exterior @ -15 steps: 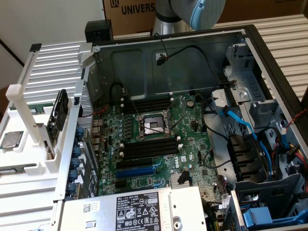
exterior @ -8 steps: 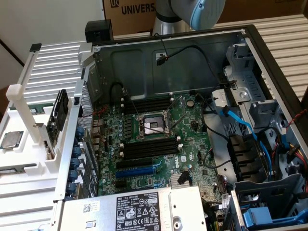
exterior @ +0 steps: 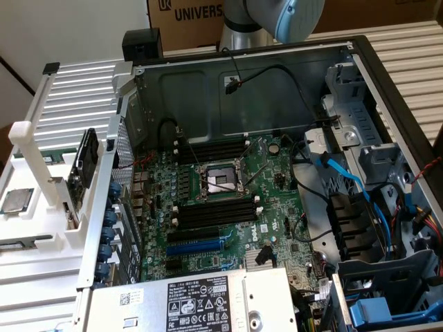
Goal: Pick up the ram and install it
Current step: 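Pick up the ram and move it above insertion slot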
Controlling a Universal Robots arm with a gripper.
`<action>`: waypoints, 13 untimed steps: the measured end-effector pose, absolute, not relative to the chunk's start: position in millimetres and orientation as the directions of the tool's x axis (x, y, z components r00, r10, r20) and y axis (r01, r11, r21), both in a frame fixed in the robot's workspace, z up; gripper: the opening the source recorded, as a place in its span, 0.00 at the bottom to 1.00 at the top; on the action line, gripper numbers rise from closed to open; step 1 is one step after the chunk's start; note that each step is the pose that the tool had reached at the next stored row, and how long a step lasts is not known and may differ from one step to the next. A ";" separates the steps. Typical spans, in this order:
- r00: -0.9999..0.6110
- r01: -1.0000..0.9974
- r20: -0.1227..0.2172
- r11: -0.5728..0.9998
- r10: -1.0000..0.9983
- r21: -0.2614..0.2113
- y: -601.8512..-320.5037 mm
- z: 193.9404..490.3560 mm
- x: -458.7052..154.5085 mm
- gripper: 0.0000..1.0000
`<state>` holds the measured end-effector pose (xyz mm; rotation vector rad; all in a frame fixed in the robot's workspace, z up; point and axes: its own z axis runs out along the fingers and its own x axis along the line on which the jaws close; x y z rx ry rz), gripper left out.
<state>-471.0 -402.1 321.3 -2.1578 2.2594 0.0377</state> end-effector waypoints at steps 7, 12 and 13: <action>-0.046 -0.999 -0.029 0.046 -0.999 0.006 -402.4 308.4 -470.6 0.10; -0.046 -0.999 -0.029 0.046 -0.999 0.006 -405.5 297.6 -470.5 0.10; -0.046 -0.999 -0.029 0.046 -0.999 0.006 -406.0 295.7 -470.5 0.10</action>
